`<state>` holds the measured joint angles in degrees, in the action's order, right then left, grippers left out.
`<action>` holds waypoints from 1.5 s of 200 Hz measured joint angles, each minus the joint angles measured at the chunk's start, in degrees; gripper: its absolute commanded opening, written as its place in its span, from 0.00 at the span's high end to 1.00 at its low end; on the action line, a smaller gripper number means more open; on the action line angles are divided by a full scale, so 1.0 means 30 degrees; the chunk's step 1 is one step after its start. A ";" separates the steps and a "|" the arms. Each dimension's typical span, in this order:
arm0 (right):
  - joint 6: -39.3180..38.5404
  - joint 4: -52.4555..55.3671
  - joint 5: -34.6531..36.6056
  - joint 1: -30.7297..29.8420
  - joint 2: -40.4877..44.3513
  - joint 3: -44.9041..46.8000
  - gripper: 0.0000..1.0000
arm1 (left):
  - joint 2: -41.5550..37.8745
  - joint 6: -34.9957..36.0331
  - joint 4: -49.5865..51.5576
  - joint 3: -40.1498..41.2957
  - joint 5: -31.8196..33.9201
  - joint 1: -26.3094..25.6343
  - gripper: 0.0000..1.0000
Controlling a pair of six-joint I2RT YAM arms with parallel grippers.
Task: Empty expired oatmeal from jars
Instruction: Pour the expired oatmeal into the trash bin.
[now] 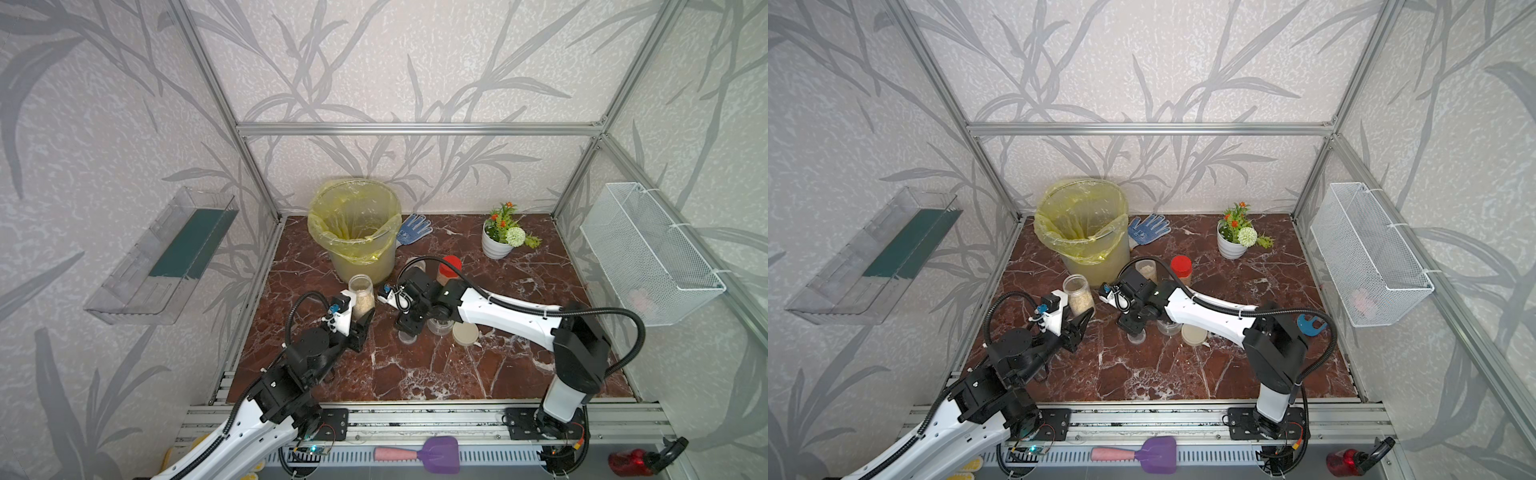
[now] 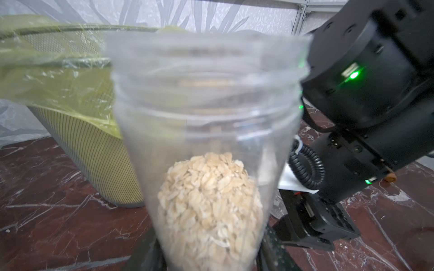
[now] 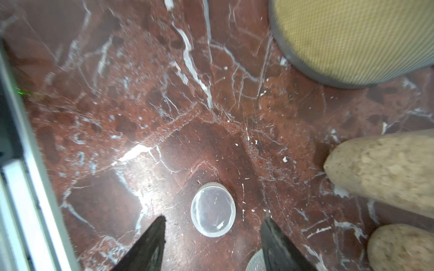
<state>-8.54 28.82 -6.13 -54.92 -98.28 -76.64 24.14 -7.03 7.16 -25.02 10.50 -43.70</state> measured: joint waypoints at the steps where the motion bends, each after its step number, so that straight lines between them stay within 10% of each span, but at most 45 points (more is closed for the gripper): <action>1: -0.0007 0.0000 0.0000 0.0000 0.0066 0.0000 0.38 | 0.0073 0.0007 0.0000 -0.0066 -0.0029 0.0000 1.00; 79: 0.2688 -0.0066 -0.1996 0.3177 0.6936 0.2142 0.45 | 0.5690 0.2441 0.0503 -0.5923 -0.1938 0.0291 1.00; 150: 0.6615 -0.4641 -0.2084 0.4138 1.1089 0.3927 0.36 | 1.1897 0.4532 0.2229 -1.1846 -0.6433 0.4306 1.00; 300: 1.1023 -1.1249 -0.2244 0.4473 0.0707 -0.4852 0.32 | 1.6997 0.6696 0.5085 -1.7675 -1.1883 0.9012 1.00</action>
<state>24.53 -4.93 -12.86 -41.50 -96.16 -91.20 75.13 13.06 22.41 -78.04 -25.15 -16.67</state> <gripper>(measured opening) 0.679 0.462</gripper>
